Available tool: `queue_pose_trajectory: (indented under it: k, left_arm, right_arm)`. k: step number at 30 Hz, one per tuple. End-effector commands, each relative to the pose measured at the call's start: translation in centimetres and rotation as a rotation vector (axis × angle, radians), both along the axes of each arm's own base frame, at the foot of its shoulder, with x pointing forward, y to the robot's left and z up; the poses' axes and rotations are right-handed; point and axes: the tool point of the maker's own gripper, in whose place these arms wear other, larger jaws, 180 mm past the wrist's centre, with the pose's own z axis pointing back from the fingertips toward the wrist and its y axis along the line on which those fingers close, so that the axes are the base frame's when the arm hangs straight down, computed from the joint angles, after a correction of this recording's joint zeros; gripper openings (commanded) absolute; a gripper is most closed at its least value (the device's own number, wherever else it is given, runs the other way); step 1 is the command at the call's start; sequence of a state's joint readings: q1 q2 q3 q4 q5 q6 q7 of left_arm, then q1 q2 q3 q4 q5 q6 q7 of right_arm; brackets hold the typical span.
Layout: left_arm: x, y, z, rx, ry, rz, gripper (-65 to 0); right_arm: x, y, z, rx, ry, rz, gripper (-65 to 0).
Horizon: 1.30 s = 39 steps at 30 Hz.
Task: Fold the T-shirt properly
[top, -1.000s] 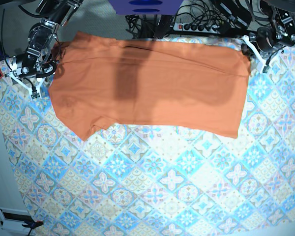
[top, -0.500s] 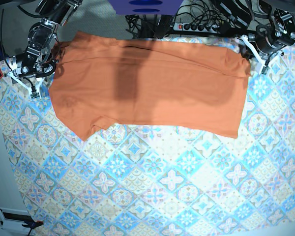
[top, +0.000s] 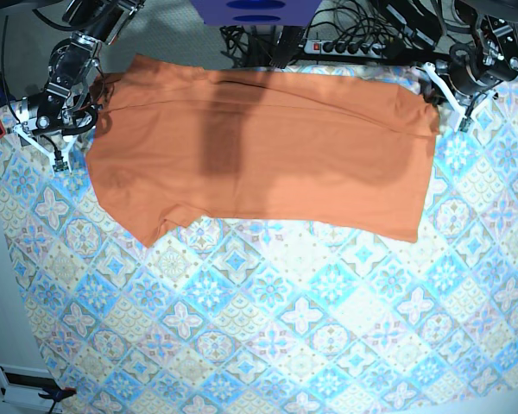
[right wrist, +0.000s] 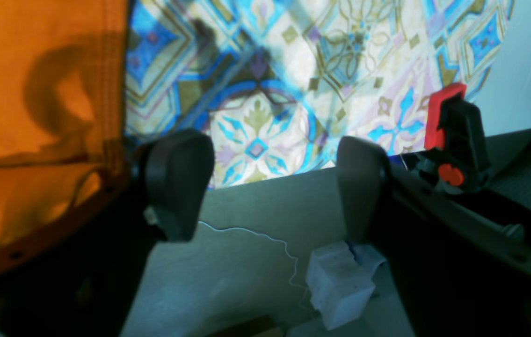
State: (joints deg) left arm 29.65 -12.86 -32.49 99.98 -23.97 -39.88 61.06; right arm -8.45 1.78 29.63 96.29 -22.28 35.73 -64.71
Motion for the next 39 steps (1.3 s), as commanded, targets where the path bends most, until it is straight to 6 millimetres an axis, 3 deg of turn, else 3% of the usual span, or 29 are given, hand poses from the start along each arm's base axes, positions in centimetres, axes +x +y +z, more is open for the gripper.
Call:
queue_pose_trajectory:
  k: [1,19,39]
  left_arm:
    - [0.5,0.4,0.7,0.01,-0.028,-0.007,-65.0]
    - [0.6,0.4,0.7,0.01,-0.031,-0.007,-65.0]
    - [2.7,0.0,1.3,-0.001,-0.081,0.001,-65.0]
  right_arm:
    - [0.6,-0.8,1.0,-0.029,-0.027,-0.003,-21.8]
    - [0.6,-0.6,0.6,-0.02,-0.058,0.022,-21.8]
    - [0.6,-0.9,0.8,-0.029,-0.058,0.025,-21.8]
